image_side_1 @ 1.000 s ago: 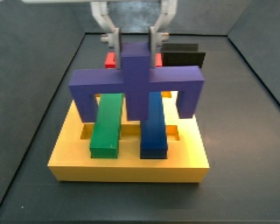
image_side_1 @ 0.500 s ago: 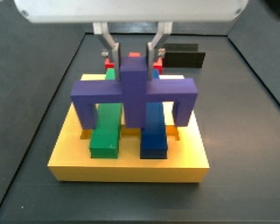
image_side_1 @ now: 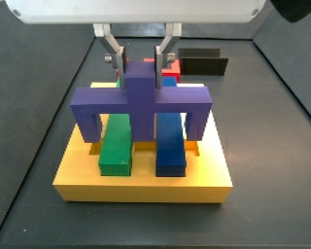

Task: Pick up the purple object. Move up. Move to above the board. Insert the purple object.
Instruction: Insert the purple object.

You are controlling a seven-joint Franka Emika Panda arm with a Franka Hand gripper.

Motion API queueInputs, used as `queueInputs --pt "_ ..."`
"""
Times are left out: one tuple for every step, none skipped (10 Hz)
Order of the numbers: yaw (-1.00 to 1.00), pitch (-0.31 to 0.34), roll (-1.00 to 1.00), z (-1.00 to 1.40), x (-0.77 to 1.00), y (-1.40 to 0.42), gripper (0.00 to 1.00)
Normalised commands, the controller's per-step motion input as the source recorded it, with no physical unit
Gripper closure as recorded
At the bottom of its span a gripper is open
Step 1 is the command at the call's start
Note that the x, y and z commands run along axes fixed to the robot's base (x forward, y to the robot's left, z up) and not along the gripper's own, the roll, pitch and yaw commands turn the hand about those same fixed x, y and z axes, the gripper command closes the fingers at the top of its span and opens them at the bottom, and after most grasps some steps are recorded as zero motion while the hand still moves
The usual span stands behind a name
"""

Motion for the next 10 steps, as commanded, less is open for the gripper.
queueInputs --pt "0.01 -0.017 0.14 -0.17 -0.01 -0.03 1.00" --pt "0.03 -0.031 0.14 -0.23 0.00 -0.04 1.00" --pt "0.04 0.000 0.19 -0.29 0.10 -0.10 1.00" --pt "0.11 0.000 0.26 -0.21 0.24 -0.07 1.00" --pt "0.09 0.000 0.27 -0.15 0.24 -0.05 1.00" --pt "0.07 0.021 0.25 -0.05 0.20 0.00 1.00" --pt "0.15 0.000 0.26 -0.03 0.00 0.00 1.00" --pt "0.10 0.000 0.13 -0.07 0.00 0.00 1.00" --pt "0.00 0.000 0.00 -0.08 0.00 -0.04 1.00" --pt "0.00 -0.010 -0.04 -0.11 -0.01 -0.03 1.00"
